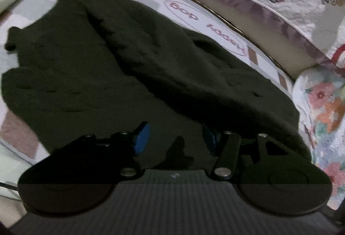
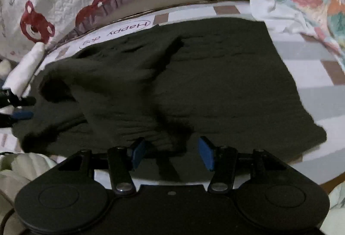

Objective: Fold clothes

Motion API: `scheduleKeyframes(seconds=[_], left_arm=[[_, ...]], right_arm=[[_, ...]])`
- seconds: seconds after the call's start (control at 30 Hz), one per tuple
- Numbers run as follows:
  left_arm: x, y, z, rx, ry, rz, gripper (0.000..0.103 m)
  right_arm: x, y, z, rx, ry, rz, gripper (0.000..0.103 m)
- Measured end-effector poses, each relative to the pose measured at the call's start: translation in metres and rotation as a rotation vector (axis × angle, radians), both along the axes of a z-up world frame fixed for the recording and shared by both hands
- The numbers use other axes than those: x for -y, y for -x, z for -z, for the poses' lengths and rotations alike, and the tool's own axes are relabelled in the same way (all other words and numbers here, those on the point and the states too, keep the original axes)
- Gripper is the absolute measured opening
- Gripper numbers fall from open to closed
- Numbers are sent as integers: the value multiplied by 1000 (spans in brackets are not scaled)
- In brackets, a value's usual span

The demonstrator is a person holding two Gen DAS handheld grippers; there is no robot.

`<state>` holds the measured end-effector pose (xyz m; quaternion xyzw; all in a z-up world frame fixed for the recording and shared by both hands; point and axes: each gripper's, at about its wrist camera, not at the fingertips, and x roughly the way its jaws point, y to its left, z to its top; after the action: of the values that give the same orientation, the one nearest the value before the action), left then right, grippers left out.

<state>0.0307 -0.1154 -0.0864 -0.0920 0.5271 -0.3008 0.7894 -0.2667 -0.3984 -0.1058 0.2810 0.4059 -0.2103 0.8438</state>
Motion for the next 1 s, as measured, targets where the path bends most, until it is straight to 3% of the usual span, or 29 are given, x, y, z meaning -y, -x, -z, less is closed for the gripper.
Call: scheduleKeyframes(seconds=[0.27,0.4,0.53,0.6,0.67,0.73,0.87,1.0], left_arm=[[-19,-16,6,-9,-9,-75,54],[-12,-20,1,13,-8,-62,55],[-2,-26,-2,-4,19,-46,58],[1,-33,3,-73,83,-82,61],[6,-38,6,-109,143,-88,61],[18,-34,0,-26,109,-19,61],[48,-3,-16,280,-9,235,61],[78,18,-11,438,-76,477,63]], right_arm=[[27,16,-3,159,-185,104,60],[41,23,-4,245,-275,158,62],[60,3,-3,209,-158,173,72],[72,-1,11,142,-141,249,72],[78,-3,19,168,-163,234,72],[76,-4,22,198,-169,196,72],[65,-8,30,196,-129,84,72],[61,-8,42,211,-108,43,72]])
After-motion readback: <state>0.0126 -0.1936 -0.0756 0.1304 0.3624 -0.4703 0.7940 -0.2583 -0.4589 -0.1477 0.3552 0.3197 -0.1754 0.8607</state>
